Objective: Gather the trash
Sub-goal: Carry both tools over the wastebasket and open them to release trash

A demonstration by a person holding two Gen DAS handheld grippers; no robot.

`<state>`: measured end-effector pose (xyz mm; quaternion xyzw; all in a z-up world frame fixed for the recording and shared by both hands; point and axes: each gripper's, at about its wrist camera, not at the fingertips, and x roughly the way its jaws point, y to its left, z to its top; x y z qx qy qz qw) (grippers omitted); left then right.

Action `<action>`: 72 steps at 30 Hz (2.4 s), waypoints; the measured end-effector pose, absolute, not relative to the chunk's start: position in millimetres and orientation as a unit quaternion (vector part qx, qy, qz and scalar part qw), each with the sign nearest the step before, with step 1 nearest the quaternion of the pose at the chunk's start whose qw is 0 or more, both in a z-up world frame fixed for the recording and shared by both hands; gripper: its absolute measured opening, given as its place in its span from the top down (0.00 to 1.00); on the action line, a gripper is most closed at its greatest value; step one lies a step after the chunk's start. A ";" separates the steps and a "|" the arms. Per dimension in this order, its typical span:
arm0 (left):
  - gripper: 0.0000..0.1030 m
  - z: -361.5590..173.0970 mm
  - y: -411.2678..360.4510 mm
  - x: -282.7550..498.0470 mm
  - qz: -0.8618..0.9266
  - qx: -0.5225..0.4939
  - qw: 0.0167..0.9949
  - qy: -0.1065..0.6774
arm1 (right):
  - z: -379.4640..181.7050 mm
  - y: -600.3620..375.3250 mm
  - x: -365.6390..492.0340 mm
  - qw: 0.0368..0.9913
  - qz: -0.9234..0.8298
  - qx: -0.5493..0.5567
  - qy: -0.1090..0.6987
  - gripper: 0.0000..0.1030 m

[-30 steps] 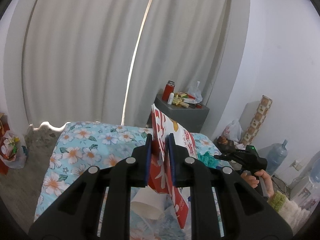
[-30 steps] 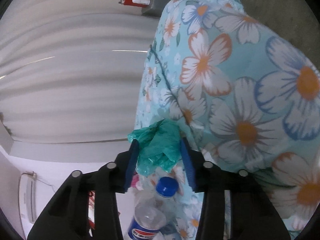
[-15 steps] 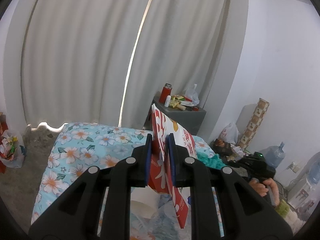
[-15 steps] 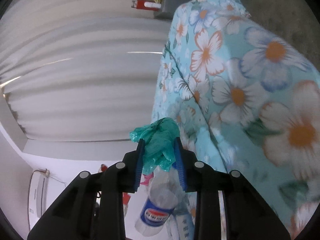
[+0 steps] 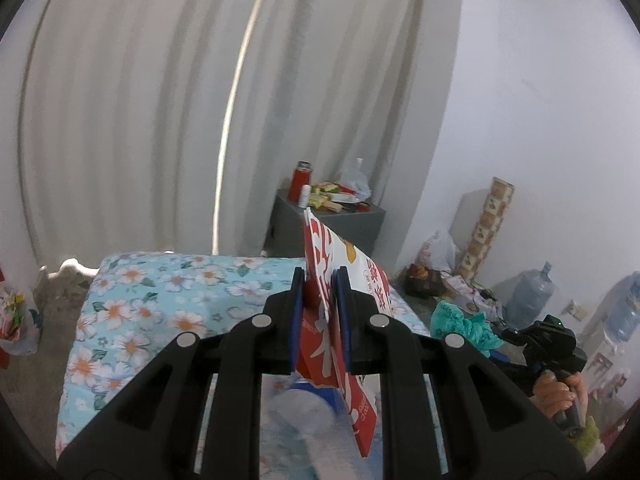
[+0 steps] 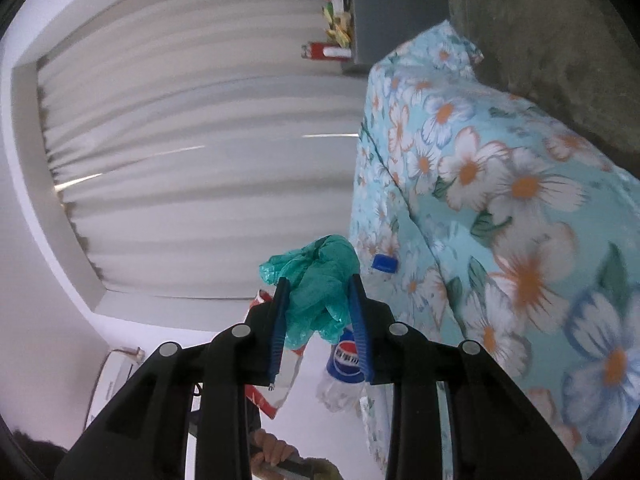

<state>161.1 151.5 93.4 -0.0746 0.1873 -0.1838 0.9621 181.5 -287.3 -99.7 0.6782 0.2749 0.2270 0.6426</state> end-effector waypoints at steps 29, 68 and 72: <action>0.87 69.2 -141.3 163.9 -0.374 0.021 0.891 0.257 | -120.6 -434.7 38.8 0.689 0.079 0.711 0.121 0.72; 0.40 -227.6 -502.6 264.2 -0.432 0.201 0.690 0.544 | -326.6 -642.5 42.9 0.631 -0.296 0.659 0.284 0.39; 0.39 -195.2 -497.0 254.0 -0.431 0.184 0.704 0.534 | -295.0 -632.2 24.4 0.648 -0.298 0.654 0.252 0.39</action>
